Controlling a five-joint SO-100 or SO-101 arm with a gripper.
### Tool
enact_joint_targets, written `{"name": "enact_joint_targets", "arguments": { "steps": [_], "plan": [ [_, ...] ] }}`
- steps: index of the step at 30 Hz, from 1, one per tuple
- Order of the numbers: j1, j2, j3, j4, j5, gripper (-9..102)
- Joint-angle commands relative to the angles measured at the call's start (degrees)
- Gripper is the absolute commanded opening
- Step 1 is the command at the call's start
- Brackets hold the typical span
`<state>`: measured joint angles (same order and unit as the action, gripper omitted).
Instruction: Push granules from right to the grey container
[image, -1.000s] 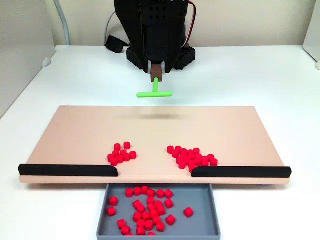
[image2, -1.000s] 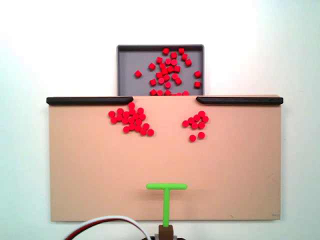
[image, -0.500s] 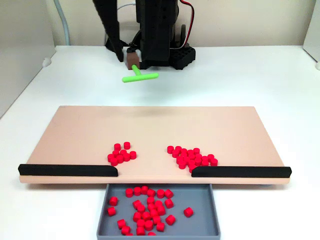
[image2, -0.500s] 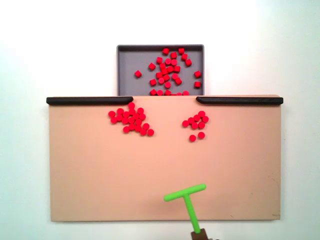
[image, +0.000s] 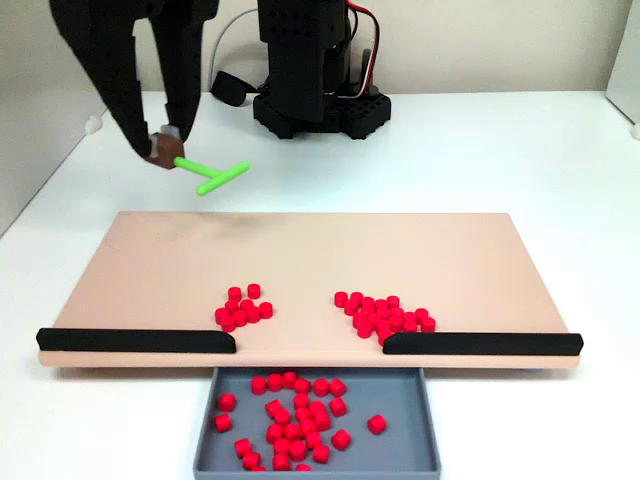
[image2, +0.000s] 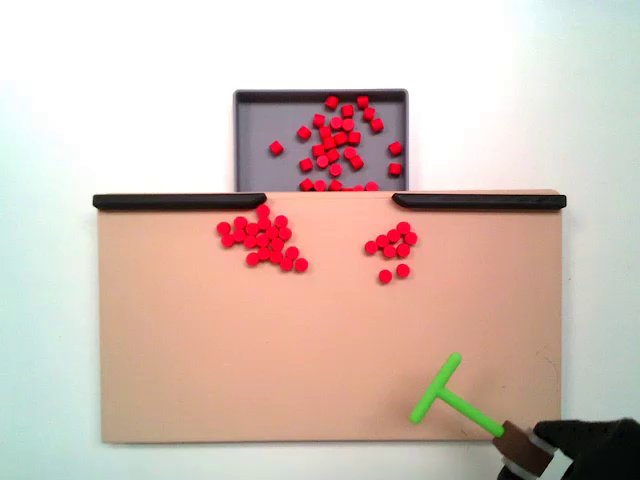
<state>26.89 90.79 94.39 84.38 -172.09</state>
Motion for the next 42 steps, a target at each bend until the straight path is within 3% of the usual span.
{"name": "enact_joint_targets", "arguments": {
  "steps": [1, 9, 30, 42],
  "plan": [
    [-0.4, -2.7, -5.4, 0.9, -6.0, 0],
    [-0.3, -11.6, -16.5, 2.0, -23.0, 0],
    [0.4, -28.4, -37.0, 5.9, -51.2, 0],
    [-2.5, -32.1, -38.3, 5.1, -51.6, 0]
  ]
}}
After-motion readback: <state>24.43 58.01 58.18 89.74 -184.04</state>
